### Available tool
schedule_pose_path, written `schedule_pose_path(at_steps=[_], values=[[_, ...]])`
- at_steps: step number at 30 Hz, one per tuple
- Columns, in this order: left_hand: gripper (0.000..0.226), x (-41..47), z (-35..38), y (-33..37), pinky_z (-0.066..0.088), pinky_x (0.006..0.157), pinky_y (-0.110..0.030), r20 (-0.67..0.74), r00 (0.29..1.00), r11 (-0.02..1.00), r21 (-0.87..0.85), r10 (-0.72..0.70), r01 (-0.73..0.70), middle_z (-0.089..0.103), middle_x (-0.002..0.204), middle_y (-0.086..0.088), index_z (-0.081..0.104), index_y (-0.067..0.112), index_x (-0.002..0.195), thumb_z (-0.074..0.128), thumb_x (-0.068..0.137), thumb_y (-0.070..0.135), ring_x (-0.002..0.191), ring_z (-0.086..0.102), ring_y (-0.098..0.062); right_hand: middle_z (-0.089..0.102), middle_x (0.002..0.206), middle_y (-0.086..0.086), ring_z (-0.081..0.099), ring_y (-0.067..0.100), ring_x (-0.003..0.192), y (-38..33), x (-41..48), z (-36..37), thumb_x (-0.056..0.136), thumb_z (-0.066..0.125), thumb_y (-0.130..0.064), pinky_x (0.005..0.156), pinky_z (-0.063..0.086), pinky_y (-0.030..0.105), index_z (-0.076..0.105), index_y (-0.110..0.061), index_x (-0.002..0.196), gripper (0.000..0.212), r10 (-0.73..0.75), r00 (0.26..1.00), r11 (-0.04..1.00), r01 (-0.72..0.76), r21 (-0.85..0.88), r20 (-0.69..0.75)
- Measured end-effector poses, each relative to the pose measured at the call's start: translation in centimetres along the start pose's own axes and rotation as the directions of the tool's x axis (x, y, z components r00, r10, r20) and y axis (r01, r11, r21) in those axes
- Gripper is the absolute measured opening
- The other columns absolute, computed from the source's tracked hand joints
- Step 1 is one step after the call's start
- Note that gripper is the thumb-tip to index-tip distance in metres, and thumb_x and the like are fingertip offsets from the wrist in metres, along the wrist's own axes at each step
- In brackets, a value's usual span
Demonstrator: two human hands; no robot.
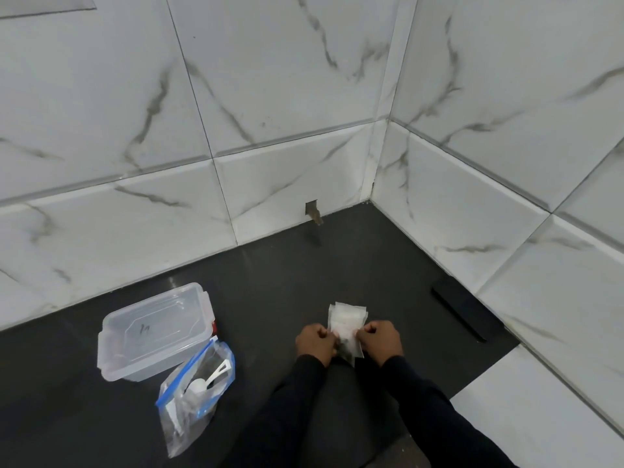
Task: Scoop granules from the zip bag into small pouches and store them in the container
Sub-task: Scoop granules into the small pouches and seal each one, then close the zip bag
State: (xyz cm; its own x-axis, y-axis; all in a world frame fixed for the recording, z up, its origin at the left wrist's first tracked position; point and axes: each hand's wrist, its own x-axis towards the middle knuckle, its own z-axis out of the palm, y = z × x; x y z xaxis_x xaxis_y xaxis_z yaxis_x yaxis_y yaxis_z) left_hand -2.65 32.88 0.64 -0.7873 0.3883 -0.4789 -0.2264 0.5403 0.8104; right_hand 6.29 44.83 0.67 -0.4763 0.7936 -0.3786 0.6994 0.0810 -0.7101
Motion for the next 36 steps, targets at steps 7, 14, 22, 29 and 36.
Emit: schedule_pose_path(at_steps=[7,14,22,29,36], values=[[0.029,-3.6,-5.0,-1.1,0.062,0.066,-0.043,-0.006,0.987,0.987,0.011,0.163,-0.163,0.067,0.087,-0.001,0.059,0.027,0.08,0.069,0.072,0.053,0.068,0.071,-0.022,0.051,0.109,0.002,0.053,0.02,0.096,-0.4,-2.4,0.2,0.087,0.07,-0.027,0.091,0.05,0.039,0.061,-0.02,0.098,0.016,-0.267,0.947,0.958,0.242,-0.153,-0.176],[0.021,-12.8,-15.6,-1.8,0.049,0.073,-0.018,-0.354,0.806,0.842,0.449,0.475,-0.299,0.066,0.085,0.01,0.056,0.035,0.109,0.058,0.092,0.048,0.079,0.064,-0.005,0.051,0.107,-0.011,0.057,0.001,0.097,-7.8,-7.2,7.2,0.085,0.059,0.001,0.09,0.047,0.018,0.067,-0.026,0.105,0.034,-0.735,0.663,0.663,0.747,-0.057,0.144],[0.055,-13.1,-19.7,-7.3,0.051,0.098,-0.036,-0.243,0.953,0.774,0.633,0.181,0.014,0.062,0.131,0.0,0.031,0.037,0.145,0.05,0.094,0.047,0.116,0.061,-0.022,0.039,0.137,-0.004,0.039,0.02,0.12,-11.9,-9.2,15.4,0.09,0.047,-0.015,0.11,0.035,0.028,0.066,-0.034,0.123,0.043,-0.585,0.417,0.427,0.888,-0.173,0.696],[0.045,-13.7,-21.6,-9.2,0.047,0.098,-0.031,-0.372,0.906,0.839,0.542,0.202,0.036,0.065,0.123,0.004,0.058,0.031,0.125,0.037,0.097,0.059,0.113,0.061,-0.017,0.066,0.089,-0.001,0.061,0.01,0.088,-13.3,-11.3,18.0,0.095,0.052,-0.034,0.077,0.045,0.013,0.07,-0.011,0.087,0.03,-0.452,0.46,0.527,0.829,-0.187,0.764],[0.044,-13.8,-23.7,-10.2,0.04,0.082,-0.005,-0.389,0.891,0.901,0.431,0.234,-0.049,0.044,0.124,0.015,0.061,0.029,0.12,0.069,0.081,0.047,0.104,0.06,-0.005,0.056,0.067,-0.004,0.059,0.014,0.067,-13.8,-12.2,17.6,0.082,0.06,-0.024,0.066,0.049,0.031,0.058,-0.018,0.059,0.024,-0.425,0.448,0.535,0.825,-0.181,0.786]])
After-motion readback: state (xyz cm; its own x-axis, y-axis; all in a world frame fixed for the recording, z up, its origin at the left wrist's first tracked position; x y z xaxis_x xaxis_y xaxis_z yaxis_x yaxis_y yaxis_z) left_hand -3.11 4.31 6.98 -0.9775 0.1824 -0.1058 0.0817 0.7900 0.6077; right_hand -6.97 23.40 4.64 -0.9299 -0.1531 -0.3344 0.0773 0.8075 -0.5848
